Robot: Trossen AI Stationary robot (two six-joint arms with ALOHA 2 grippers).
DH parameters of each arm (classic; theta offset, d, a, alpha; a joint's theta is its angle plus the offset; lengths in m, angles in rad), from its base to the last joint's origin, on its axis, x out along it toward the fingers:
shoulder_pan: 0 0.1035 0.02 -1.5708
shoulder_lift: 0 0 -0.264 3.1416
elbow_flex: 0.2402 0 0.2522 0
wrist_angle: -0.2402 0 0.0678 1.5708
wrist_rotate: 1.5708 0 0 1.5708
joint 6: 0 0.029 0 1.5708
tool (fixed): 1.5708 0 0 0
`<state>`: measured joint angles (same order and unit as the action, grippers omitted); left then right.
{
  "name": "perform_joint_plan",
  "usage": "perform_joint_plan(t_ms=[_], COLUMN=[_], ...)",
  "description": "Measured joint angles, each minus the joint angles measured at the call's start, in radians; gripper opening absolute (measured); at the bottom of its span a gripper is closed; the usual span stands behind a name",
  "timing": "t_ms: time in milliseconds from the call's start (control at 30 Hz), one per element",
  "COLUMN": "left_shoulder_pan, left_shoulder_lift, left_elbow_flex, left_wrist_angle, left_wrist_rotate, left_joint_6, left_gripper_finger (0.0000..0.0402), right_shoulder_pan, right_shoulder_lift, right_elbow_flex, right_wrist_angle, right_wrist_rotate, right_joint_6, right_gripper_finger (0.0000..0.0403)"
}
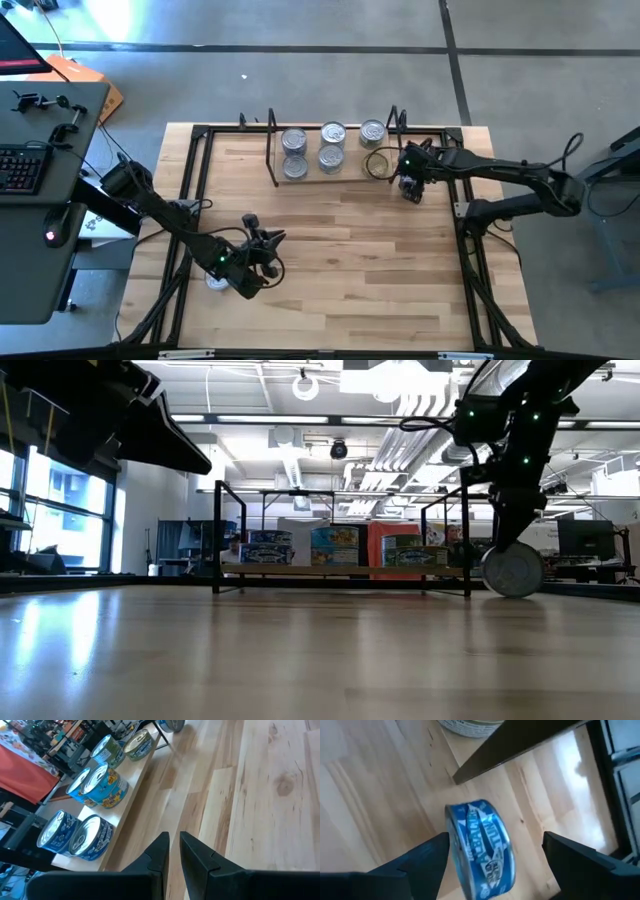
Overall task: Stack canned seafood by type on shelf
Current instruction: Stack the blue tuna can on top of the blue tuna can on the shelf
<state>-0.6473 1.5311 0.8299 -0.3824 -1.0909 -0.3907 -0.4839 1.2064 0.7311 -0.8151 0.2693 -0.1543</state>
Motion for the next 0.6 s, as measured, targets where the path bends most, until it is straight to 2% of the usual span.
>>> perform_joint_plan(t_ms=[233,400,600], left_shoulder_pan=[0.000,-0.001,-0.001], left_shoulder_lift=[0.000,0.000,0.000], left_elbow_flex=[0.000,0.000,0.000], left_wrist_angle=[0.016,0.016,0.021], left_wrist_rotate=[0.008,0.009,0.035], left_joint_6=[0.001,0.000,0.001], left_gripper_finger=[0.0035,0.0035,0.0035], right_shoulder_pan=[-0.001,0.000,0.000], right_shoulder_lift=[0.008,0.008,0.008], right_elbow_flex=[-0.002,-0.003,-0.004], right_wrist_angle=[0.012,0.003,-0.006], right_wrist_rotate=[-0.046,0.011,0.020], right_joint_6=[-0.008,-0.013,-0.013], right_gripper_finger=[0.0307,0.0295,0.0293])
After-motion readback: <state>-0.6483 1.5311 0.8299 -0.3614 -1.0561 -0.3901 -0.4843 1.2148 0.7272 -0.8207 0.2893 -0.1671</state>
